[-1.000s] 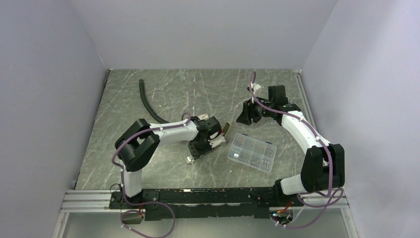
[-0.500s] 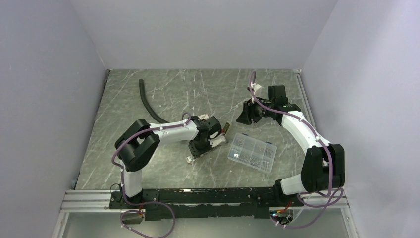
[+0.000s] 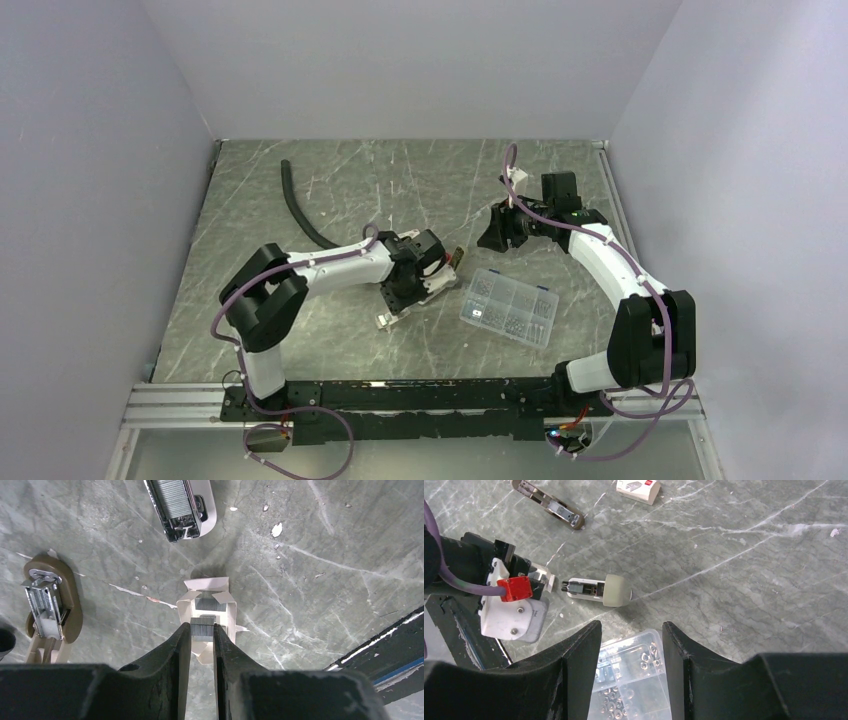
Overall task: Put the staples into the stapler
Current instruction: Pick up the staple from the staple box.
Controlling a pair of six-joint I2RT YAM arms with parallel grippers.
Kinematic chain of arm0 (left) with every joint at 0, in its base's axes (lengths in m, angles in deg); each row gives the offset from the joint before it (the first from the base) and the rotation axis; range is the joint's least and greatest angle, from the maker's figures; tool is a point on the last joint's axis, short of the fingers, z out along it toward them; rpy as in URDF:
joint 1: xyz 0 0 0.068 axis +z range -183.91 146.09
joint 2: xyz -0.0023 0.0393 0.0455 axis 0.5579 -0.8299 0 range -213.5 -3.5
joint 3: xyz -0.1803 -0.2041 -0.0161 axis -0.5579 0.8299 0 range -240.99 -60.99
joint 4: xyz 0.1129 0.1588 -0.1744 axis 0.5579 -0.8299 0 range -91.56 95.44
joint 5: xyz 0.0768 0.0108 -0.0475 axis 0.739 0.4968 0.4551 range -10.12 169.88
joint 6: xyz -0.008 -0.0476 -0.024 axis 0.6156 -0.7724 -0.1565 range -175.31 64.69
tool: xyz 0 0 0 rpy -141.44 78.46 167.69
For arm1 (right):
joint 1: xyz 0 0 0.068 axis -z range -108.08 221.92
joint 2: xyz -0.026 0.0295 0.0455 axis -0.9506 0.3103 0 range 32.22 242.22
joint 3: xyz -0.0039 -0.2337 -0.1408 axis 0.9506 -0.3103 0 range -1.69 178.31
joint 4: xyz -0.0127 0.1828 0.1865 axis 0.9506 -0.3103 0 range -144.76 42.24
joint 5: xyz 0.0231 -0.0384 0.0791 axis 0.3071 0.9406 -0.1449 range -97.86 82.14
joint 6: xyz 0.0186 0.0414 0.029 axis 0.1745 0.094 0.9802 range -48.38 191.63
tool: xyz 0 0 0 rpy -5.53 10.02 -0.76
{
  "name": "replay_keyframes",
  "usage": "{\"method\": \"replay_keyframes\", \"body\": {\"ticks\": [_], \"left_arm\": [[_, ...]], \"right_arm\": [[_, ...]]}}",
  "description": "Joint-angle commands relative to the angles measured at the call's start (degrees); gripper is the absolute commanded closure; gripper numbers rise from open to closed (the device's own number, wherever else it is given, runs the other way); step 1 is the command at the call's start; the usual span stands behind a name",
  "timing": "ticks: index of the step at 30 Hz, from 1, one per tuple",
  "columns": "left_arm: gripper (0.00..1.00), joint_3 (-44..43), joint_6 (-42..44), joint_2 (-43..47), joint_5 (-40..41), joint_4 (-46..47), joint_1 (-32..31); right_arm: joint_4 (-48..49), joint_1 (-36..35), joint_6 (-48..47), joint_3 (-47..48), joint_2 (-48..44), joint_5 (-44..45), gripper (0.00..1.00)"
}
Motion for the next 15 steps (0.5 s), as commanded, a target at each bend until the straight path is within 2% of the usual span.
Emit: {"method": "replay_keyframes", "body": {"ticks": [1, 6, 15], "left_arm": [[0.75, -0.7, 1.3, 3.4, -0.4, -0.2, -0.1], [0.75, 0.0, 2.1, 4.7, -0.8, -0.2, 1.0], [0.75, -3.4, -1.2, 3.6, -2.8, -1.2, 8.5]], "right_arm": [[0.8, 0.3, 0.2, 2.0, -1.1, -1.8, 0.48], [0.8, 0.3, 0.1, 2.0, -1.2, -1.8, 0.48], [0.9, 0.3, 0.0, 2.2, -1.1, -1.1, 0.48]]}}
